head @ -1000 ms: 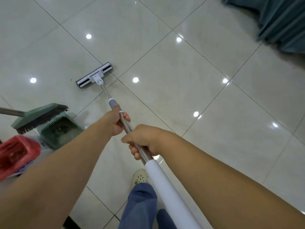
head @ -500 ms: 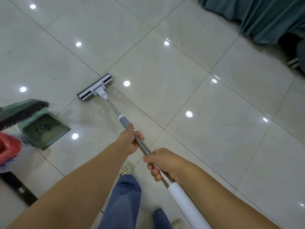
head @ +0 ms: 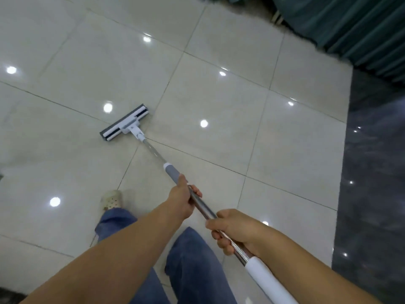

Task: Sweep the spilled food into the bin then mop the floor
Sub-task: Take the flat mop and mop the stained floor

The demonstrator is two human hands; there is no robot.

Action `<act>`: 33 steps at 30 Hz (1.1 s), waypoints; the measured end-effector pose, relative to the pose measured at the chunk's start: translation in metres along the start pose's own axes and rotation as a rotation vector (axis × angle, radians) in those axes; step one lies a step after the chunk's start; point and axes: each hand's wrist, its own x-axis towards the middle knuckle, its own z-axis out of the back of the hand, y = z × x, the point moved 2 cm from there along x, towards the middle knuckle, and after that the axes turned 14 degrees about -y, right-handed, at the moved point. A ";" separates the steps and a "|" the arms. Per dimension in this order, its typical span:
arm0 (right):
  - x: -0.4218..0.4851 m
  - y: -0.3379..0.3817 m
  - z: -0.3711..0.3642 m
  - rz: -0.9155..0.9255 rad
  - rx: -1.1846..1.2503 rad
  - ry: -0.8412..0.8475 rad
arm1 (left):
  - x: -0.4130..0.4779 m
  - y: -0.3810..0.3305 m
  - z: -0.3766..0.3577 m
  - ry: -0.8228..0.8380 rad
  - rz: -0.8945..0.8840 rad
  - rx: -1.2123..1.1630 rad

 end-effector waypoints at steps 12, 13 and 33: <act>-0.036 0.003 0.028 -0.010 -0.046 -0.055 | -0.045 0.016 -0.027 0.068 0.042 -0.014; -0.033 0.011 0.023 -0.006 -0.030 -0.054 | -0.041 0.008 -0.026 0.066 0.036 -0.011; 0.119 0.409 -0.075 -0.054 0.402 0.084 | 0.096 -0.419 -0.106 0.044 -0.151 0.009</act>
